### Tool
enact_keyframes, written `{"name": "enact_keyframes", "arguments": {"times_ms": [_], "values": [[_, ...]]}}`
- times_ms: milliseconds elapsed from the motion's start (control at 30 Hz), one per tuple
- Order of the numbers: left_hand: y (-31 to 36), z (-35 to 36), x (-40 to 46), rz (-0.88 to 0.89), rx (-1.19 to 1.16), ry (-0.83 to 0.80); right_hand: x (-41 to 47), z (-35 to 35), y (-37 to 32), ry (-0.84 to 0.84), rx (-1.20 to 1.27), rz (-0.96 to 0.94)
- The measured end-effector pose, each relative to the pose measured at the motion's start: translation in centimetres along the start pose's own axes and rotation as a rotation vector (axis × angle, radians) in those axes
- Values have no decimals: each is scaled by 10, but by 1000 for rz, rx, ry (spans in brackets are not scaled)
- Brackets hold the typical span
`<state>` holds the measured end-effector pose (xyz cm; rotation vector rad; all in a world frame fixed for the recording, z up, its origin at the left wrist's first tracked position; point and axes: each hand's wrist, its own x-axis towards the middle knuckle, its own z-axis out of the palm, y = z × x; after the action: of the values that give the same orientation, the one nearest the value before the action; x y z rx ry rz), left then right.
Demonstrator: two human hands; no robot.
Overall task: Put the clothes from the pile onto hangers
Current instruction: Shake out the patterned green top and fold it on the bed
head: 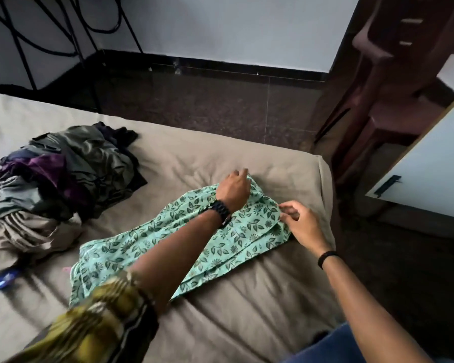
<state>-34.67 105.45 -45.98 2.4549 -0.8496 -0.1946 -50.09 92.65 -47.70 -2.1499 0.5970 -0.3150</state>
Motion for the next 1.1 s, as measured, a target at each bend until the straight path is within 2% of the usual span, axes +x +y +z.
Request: {"name": "enact_keyframes", "arguments": {"times_ms": [100, 167, 233, 367, 500, 633, 667, 733, 833, 1000, 1100], "values": [[1, 6, 36, -184, -109, -108, 7, -4, 7, -13, 67, 94], [-6, 8, 49, -234, -98, -145, 8, -8, 8, -29, 102, 134], [-14, 6, 56, -291, -105, -106, 8, -15, 8, -35, 148, 184], [-23, 7, 59, -390, -146, 89, 3, -27, 12, -62, 332, 264], [-11, 16, 46, -335, -54, 147, -4, -22, 17, -127, 49, 295], [1, 10, 35, -188, -170, 72, -11, -21, -9, -56, -437, 134], [1, 7, 27, -137, -218, 31, -16, -19, -17, 4, -474, 83], [-6, -2, 0, -46, -268, -28, -25, -10, -35, 82, -345, 5], [-33, -13, -57, 12, -274, 46, -38, 20, -60, -55, -98, -14], [-110, -39, -175, -148, -250, 178, -68, 96, -110, -328, 112, 8], [-147, -63, -256, -267, -251, 339, -92, 151, -144, -518, 153, -31]]}}
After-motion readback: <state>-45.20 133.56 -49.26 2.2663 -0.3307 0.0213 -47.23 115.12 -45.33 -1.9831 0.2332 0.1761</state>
